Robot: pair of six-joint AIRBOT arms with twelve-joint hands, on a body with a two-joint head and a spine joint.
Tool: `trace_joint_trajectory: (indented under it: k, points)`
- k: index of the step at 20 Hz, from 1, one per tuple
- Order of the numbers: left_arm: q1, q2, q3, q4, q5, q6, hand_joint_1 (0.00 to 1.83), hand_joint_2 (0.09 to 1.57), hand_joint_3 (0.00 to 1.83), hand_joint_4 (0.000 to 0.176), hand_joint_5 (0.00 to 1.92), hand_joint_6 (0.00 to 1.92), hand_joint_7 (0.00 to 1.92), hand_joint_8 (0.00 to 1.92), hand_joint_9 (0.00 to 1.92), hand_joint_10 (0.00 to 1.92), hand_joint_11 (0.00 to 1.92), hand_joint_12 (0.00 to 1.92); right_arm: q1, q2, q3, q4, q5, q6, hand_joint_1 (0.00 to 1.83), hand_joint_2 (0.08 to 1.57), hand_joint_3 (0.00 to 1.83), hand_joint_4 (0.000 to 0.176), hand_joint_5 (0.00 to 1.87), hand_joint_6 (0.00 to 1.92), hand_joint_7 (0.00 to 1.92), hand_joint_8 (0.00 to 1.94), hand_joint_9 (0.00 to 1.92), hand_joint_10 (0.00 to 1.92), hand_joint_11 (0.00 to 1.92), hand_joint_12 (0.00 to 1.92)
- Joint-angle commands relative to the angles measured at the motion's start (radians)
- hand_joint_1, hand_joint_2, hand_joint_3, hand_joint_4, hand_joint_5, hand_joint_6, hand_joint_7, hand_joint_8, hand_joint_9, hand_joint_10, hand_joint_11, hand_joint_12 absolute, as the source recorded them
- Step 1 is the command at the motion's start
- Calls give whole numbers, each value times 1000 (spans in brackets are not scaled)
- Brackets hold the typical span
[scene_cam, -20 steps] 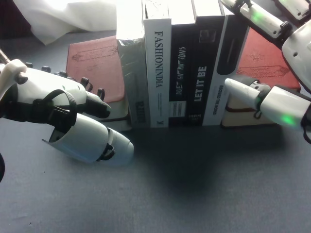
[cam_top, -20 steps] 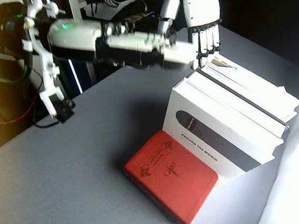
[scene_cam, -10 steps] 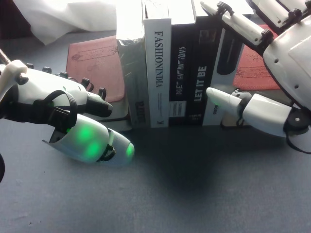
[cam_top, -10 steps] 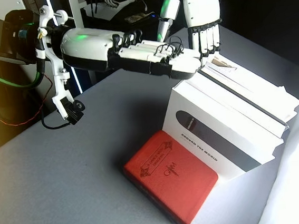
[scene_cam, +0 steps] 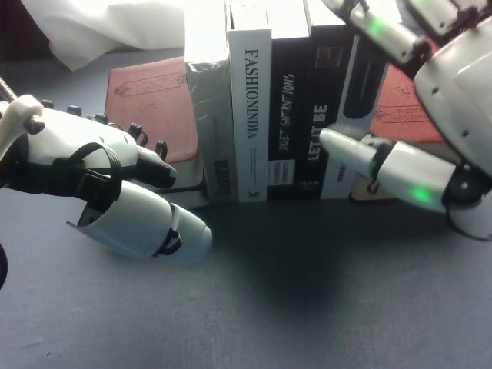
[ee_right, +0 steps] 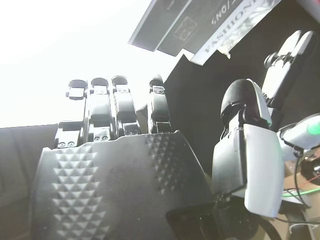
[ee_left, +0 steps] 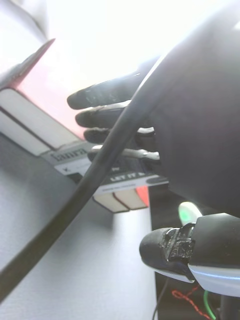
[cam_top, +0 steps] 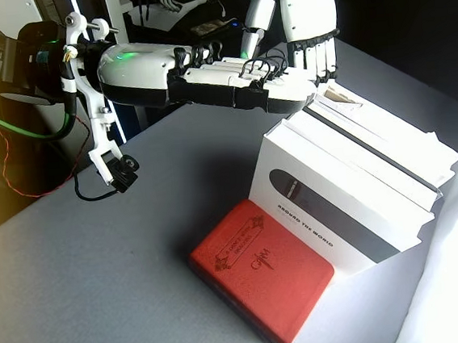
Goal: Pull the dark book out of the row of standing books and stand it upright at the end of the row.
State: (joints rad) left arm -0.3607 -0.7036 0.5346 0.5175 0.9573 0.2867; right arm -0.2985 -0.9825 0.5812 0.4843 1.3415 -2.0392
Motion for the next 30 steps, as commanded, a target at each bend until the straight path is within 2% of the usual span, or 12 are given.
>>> trace_joint_trajectory:
  k: [1,9,15,21,25,30]
  points:
    - [-11,14,0,43,-44,1,0,1189,0,0,139,4,71,4,44,3,3,114,1,6,4,-60,92,14,0,1106,0,0,18,5,0,0,0,0,0,0]
    - [-12,14,0,43,-44,2,0,1207,1,0,145,2,69,2,50,2,4,151,-4,0,11,-70,104,18,0,1102,0,0,44,14,23,9,0,0,0,0]
    - [-12,14,0,43,-44,2,0,1203,0,0,132,4,62,3,29,1,0,107,-14,-3,11,-70,111,23,0,1106,0,0,51,13,25,9,0,0,0,0]
    - [-12,14,0,43,-43,4,0,1261,18,0,127,3,53,5,20,2,2,81,-14,-3,8,-67,108,25,0,1099,0,0,55,10,16,2,0,0,0,0]
    - [-12,14,0,43,-42,6,0,1256,10,0,129,7,48,6,20,5,8,92,-14,-8,6,-48,87,26,0,1111,3,0,49,7,27,7,0,0,0,0]
    - [-12,14,0,43,-42,6,0,1244,0,0,88,0,18,2,0,0,0,19,-12,-9,6,-48,87,24,0,1114,3,0,55,7,26,4,0,0,0,0]
